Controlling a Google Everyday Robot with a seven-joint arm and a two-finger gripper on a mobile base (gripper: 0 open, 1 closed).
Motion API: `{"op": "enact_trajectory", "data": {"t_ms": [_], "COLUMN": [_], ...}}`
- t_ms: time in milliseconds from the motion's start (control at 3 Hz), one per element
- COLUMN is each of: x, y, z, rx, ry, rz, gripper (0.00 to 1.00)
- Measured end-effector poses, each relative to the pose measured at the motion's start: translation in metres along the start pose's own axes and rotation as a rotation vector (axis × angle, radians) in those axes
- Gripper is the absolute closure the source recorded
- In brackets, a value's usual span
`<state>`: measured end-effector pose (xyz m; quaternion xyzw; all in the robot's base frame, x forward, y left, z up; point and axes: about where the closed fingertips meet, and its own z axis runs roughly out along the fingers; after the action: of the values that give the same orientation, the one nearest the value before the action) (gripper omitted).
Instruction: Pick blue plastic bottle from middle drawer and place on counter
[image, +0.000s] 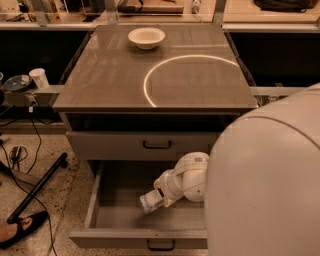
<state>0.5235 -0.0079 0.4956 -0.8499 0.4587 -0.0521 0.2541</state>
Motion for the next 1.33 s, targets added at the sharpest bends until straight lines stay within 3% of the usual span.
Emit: {"op": "enact_trajectory", "data": {"t_ms": [333, 667, 1333], "x": [0.003, 0.002, -0.018], "y": [-0.014, -0.014, 0.009], "z": [-0.013, -0.014, -0.058], "rx": [-0.015, -0.015, -0.004], "ry": [0.011, 0.011, 0.04], "rz": [-0.019, -0.019, 0.013], "gripper": [1.0, 1.0, 1.0]}}
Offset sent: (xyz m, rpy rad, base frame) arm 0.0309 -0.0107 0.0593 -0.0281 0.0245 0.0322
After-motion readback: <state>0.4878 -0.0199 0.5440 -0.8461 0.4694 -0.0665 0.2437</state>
